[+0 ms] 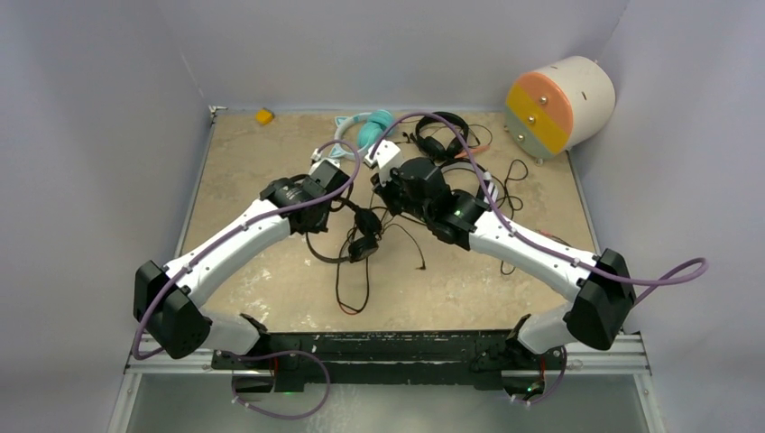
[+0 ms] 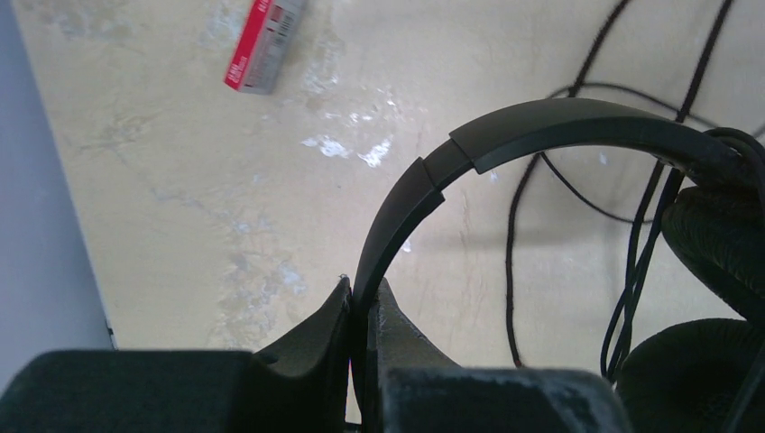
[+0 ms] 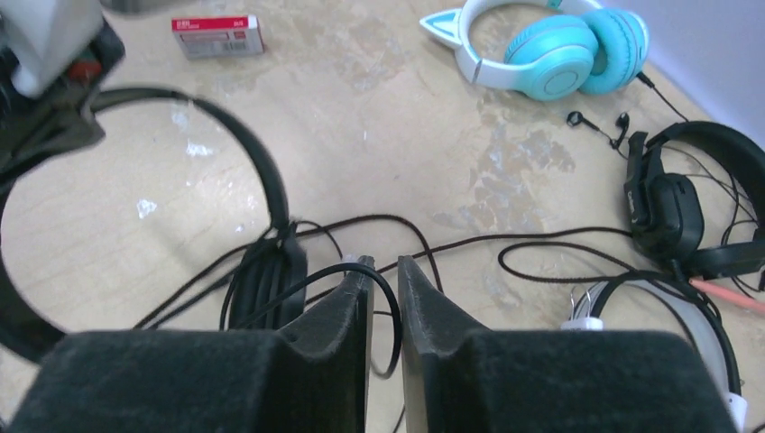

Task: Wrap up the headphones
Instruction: Wrap the headphones cable around the headphones.

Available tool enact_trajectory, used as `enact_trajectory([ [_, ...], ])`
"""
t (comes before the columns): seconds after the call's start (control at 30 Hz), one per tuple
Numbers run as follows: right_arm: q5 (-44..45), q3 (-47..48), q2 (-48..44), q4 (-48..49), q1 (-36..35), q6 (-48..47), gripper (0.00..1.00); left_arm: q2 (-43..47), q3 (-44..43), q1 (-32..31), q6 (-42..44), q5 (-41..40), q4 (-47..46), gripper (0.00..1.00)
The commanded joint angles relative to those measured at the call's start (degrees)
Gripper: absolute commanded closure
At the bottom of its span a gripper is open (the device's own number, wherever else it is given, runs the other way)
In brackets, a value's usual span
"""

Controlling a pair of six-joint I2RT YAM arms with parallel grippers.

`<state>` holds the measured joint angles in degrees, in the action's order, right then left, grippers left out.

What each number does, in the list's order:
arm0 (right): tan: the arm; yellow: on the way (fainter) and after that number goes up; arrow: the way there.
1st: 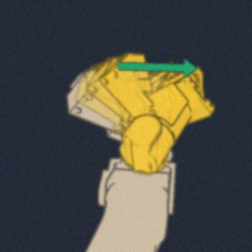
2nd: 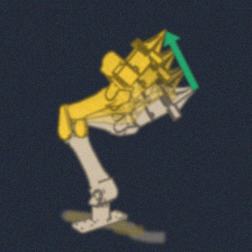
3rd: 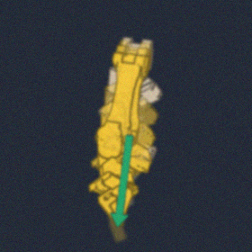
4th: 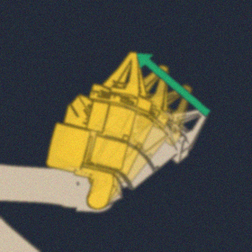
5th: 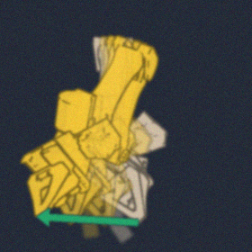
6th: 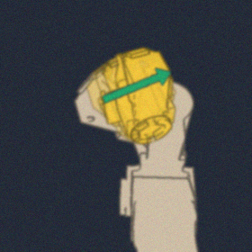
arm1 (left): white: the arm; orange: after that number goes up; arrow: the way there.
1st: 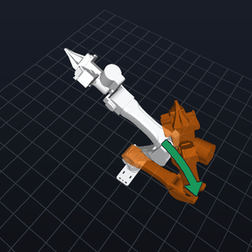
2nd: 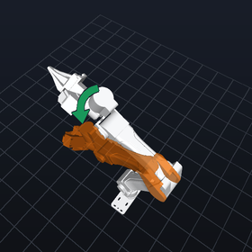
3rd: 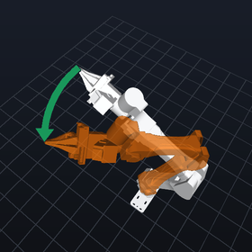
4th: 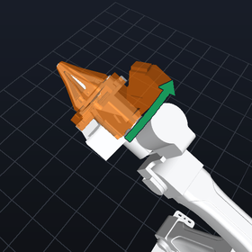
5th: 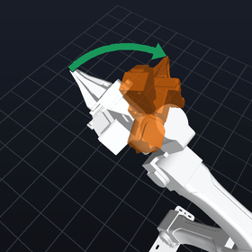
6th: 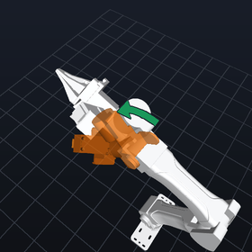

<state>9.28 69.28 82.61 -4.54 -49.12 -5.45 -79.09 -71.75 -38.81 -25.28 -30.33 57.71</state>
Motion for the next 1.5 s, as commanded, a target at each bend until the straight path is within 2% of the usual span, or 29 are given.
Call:
enact_trajectory([
  [0.0, -0.7, -3.6, -1.9, 11.6, 0.2, 0.5, 0.8, 1.7, 1.8, -0.4, 2.9, 8.0, -1.8, 1.0],
  [0.13, -4.5, -4.8, -1.2, 14.2, 0.2, 0.8, 0.72, 1.9, 2.4, -0.5, 3.0, 13.8, -3.2, 1.0],
  [0.2, -2.9, -3.4, 0.4, 12.2, 0.2, 1.1, 0.77, 2.4, 2.5, -0.5, 3.0, 16.1, -3.4, 1.0],
  [0.3, -2.5, -2.7, 2.3, 10.9, 1.2, 2.8, 0.79, 4.3, 3.0, -0.5, 3.0, 18.2, -3.5, 1.0],
  [0.47, -10.7, -2.9, 4.3, 8.7, 7.7, 11.1, 0.8, 7.9, 2.6, -0.5, 2.0, 22.5, -3.1, 1.0],
  [0.57, -20.4, -5.5, 4.8, 11.0, 11.9, 15.8, 0.8, 10.2, 1.1, -0.5, 0.6, 27.5, -2.6, 1.0],
  [0.77, -33.2, -10.0, 4.8, 19.2, 12.6, 15.0, 0.77, 12.1, -8.7, -0.5, -3.2, 39.3, 1.1, 1.0],
  [0.9, -39.0, -13.0, 4.4, 26.0, 12.6, 15.3, 0.73, 11.9, -16.2, -0.5, -5.1, 40.2, 3.5, 1.0],
  [1.0, -42.6, -15.9, 4.2, 33.2, 12.6, 17.2, 0.64, 10.5, -20.7, -0.5, -5.7, 39.9, 5.6, 1.0],
  [1.07, -43.2, -17.5, 4.1, 36.0, 12.6, 18.2, 0.59, 9.5, -23.4, -0.4, -5.8, 40.3, 6.5, 1.0],
  [1.13, -41.8, -18.6, 3.7, 36.7, 12.8, 18.8, 0.58, 8.0, -26.4, -0.4, -5.8, 40.7, 7.5, 1.0],
  [1.3, -34.9, -22.2, -0.7, 35.8, 13.2, 18.7, 0.55, 4.4, -34.1, -0.4, -4.4, 41.3, 9.8, 1.0],
  [1.47, -32.4, -26.1, -6.5, 33.5, 13.7, 17.2, 0.5, 0.6, -40.1, 1.1, -3.2, 43.5, 11.0, 1.0],
])
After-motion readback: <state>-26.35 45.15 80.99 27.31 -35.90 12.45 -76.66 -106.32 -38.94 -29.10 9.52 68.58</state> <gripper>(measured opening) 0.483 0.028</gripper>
